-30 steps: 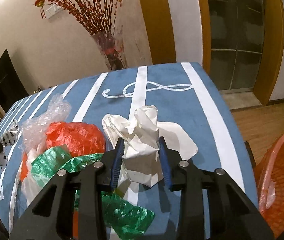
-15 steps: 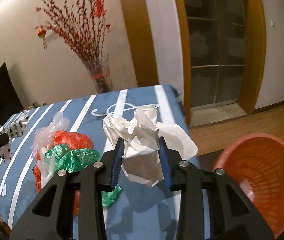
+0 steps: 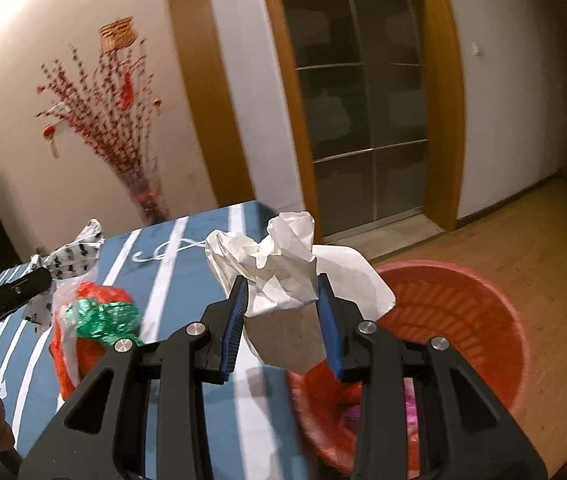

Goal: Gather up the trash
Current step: 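Carry both items over the orange basket and open both tools to drop them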

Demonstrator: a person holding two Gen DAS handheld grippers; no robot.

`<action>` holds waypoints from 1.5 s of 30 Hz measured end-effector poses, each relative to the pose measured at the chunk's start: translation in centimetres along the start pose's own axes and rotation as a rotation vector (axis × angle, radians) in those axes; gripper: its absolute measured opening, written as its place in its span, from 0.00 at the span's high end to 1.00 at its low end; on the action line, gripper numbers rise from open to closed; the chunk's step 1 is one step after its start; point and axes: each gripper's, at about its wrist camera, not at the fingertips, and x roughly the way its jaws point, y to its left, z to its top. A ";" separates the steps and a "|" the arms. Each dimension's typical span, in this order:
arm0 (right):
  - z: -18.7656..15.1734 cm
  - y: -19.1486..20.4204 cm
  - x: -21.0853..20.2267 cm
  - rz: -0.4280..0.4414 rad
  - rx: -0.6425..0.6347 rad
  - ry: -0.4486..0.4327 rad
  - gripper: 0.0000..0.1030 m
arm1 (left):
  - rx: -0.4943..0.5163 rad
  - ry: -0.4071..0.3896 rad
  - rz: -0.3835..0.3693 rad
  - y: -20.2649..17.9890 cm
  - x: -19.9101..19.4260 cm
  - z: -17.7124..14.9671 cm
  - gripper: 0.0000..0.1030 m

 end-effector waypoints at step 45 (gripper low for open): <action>-2.2 -13.3 -1.4 -0.169 0.227 0.004 0.35 | 0.109 0.227 -0.103 -11.5 12.0 -6.1 0.32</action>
